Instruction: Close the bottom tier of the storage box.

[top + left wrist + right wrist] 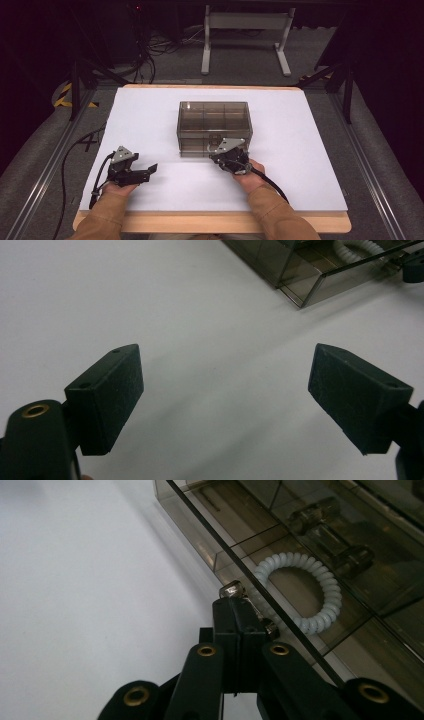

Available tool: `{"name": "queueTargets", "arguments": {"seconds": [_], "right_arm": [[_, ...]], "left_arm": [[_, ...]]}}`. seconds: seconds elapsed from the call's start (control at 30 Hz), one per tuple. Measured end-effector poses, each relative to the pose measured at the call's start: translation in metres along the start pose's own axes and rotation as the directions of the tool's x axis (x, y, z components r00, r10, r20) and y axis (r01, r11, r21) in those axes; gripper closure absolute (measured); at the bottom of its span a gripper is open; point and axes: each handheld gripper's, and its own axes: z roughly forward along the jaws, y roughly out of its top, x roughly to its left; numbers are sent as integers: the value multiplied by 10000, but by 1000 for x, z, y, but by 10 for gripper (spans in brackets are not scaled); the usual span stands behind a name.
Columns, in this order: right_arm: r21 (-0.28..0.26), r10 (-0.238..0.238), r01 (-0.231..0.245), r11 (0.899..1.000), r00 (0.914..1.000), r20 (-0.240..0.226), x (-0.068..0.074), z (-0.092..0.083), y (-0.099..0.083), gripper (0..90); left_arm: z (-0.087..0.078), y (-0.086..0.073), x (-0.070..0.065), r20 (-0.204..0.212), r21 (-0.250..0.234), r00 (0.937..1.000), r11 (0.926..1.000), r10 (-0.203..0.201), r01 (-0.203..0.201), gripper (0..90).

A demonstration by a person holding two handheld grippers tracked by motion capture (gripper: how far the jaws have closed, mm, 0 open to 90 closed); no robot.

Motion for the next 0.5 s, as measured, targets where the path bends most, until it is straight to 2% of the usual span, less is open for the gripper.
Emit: {"name": "queueTargets", "arguments": {"seconds": [0.5], "right_arm": [[-371, 314, -287, 9989, 9967, 750, -3, 5, -3, 900]], "left_arm": [[0, 0, 0, -6, 13, 10000, 10000, 0, 0, 152]]}}
